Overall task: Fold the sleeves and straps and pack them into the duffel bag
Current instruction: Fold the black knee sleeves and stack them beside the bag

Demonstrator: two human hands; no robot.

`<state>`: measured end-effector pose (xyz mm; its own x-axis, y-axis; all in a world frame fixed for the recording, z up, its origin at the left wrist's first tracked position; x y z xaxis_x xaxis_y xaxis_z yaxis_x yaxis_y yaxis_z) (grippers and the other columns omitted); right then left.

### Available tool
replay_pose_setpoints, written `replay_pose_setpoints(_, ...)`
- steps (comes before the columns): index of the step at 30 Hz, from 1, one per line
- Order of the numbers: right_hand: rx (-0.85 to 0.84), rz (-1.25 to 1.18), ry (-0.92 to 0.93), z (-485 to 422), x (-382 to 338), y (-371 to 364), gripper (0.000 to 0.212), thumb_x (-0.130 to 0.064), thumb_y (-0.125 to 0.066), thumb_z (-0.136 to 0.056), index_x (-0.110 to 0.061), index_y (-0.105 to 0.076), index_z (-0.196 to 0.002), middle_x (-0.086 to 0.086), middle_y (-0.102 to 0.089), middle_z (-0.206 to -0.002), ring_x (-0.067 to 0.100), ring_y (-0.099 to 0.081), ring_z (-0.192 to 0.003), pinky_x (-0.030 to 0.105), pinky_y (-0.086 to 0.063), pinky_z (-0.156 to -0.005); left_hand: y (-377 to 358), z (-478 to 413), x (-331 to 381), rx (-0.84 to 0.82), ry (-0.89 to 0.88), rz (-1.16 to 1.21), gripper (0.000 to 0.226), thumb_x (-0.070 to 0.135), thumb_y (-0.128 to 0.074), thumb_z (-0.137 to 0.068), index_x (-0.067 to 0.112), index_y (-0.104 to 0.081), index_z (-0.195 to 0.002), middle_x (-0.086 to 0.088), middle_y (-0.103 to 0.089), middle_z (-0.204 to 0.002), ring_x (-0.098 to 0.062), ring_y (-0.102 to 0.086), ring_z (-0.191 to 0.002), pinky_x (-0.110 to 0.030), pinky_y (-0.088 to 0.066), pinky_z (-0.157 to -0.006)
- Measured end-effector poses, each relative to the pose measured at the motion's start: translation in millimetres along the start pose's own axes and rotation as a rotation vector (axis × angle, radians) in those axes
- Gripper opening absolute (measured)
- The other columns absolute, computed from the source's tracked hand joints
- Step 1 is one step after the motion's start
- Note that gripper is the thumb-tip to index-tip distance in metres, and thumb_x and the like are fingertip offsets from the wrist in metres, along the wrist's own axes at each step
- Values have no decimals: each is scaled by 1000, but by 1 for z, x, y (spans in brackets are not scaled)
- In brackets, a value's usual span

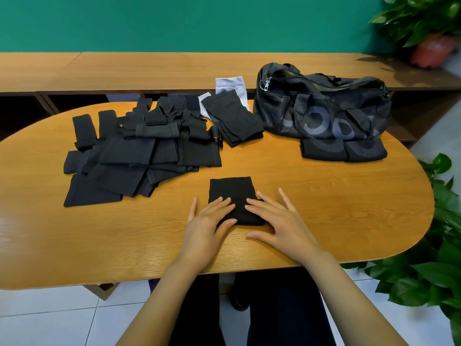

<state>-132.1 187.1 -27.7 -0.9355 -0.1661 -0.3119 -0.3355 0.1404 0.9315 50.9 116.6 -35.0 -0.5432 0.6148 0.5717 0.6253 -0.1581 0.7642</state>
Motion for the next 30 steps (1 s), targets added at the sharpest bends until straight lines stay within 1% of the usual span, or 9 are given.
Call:
replay_pose_setpoints(5,61,-54,10,2,0,0,54,-59,-43,-94,-28,-54,-137,-12,-50,-145,-2,-39,-135,29,2,-122,5,6,-4,-82,-4,19,56,54,-56,-86,32,-54,-137,17,-39,-148,6,-20,-140,-31,10,-120)
replay_pose_setpoints(9,59,-62,-11,3,-1,1,56,-64,-34,-95,-30,-56,-134,-13,-51,-142,-4,-40,-133,25,-1,-120,7,8,-6,-84,25,24,56,49,-62,-86,32,-52,-139,15,-37,-150,-1,-21,-144,-30,8,-120)
replay_pose_setpoints(12,39,-88,-35,4,0,2,60,-66,-36,-92,-31,-52,-138,-15,-47,-145,-6,-37,-134,24,-4,-120,10,6,-2,-95,54,75,61,62,-42,-87,31,-51,-139,20,-40,-143,4,-24,-139,-32,2,-122)
replay_pose_setpoints(15,4,-108,-55,6,1,2,63,-70,-40,-88,-35,-48,-140,-17,-42,-148,-9,-29,-134,26,-6,-120,13,1,-1,-55,111,119,45,44,-40,-99,26,-52,-138,9,-55,-137,-3,-41,-132,-34,-16,-121)
replay_pose_setpoints(18,-9,-87,-47,5,0,1,66,-71,-42,-86,-36,-45,-142,-18,-39,-149,-8,-25,-136,22,-2,-118,16,-4,-4,-10,159,147,39,21,-54,-99,22,-52,-138,9,-62,-113,-6,-56,-102,-23,-43,-97)
replay_pose_setpoints(20,-19,-82,-41,4,-1,1,66,-71,-42,-87,-37,-43,-144,-19,-35,-152,-6,-21,-140,21,1,-117,18,-7,-5,8,198,152,42,14,-57,-97,22,-51,-137,10,-61,-102,-2,-55,-87,-13,-44,-81)
replay_pose_setpoints(23,-35,-57,-14,3,-3,2,67,-73,-40,-87,-38,-41,-145,-23,-26,-154,-5,-11,-145,23,5,-118,21,-10,-9,44,247,167,37,11,-56,-97,23,-53,-132,10,-60,-95,-2,-57,-89,-22,-48,-83)
replay_pose_setpoints(28,-62,-35,-13,2,-5,2,69,-73,-36,-87,-36,-45,-144,-18,-37,-151,-2,-20,-143,28,1,-120,26,-6,-7,-6,158,222,25,28,-57,-97,26,-61,-121,16,-57,-106,9,-51,-103,-8,-39,-86)
replay_pose_setpoints(30,-52,-38,-42,2,-5,3,66,-71,-34,-88,-36,-46,-142,-19,-41,-149,-4,-25,-140,27,0,-119,27,-4,-6,-130,122,289,40,50,-59,-86,31,-61,-121,22,-55,-119,11,-46,-115,-12,-32,-100)
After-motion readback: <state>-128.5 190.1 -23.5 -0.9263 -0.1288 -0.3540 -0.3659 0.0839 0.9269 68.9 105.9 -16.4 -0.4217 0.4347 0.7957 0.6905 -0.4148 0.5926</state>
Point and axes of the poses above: each hand's wrist, its own z-axis away from the middle knuckle, its own y-axis out of the back of the hand, x = y × z, the point moved 3 cm from there along -z, towards the middle knuckle
